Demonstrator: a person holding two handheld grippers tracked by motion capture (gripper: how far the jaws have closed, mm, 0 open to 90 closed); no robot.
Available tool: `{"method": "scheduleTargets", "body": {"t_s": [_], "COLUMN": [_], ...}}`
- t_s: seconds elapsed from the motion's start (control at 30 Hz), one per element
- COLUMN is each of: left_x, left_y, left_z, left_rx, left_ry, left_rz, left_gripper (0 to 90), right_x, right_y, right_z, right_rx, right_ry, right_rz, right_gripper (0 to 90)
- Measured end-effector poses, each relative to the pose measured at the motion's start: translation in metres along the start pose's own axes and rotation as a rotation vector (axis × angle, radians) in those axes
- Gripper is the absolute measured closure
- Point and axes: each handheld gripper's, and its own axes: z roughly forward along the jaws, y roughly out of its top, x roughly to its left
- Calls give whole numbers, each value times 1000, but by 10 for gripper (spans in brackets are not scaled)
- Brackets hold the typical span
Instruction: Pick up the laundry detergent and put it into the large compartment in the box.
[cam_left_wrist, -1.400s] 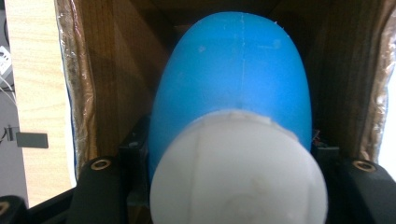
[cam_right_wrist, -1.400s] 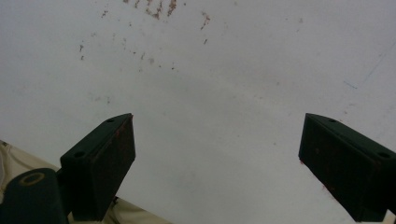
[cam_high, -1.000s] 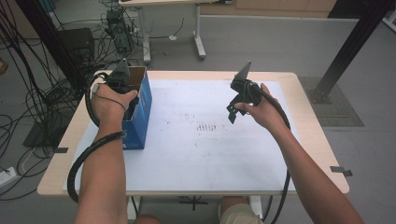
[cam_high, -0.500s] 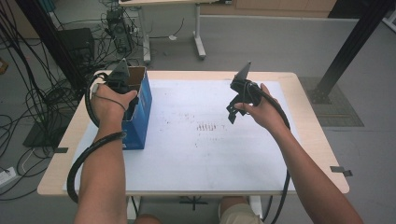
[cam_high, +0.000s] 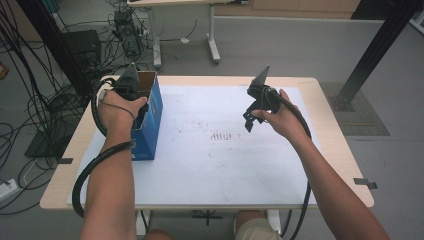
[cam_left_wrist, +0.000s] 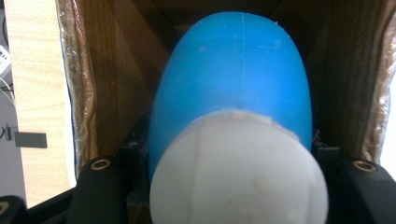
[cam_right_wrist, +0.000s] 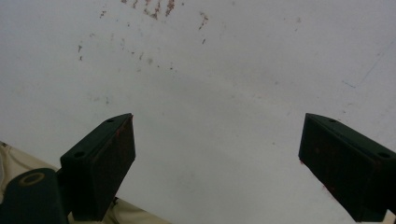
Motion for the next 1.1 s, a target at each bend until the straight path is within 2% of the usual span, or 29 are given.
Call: {"method": "scheduleTargets", "body": {"t_s": [1.1], "left_x": [-2], "left_y": [-2], "left_z": [0], "left_rx": [-5], "left_ry": [3], "left_rz": [1], "left_gripper": [373], "right_x": [3], "right_y": [0], "right_z": [-3], "right_rx": [2], "right_ry": [-8], "right_rz": [-5], "right_gripper": [107]}}
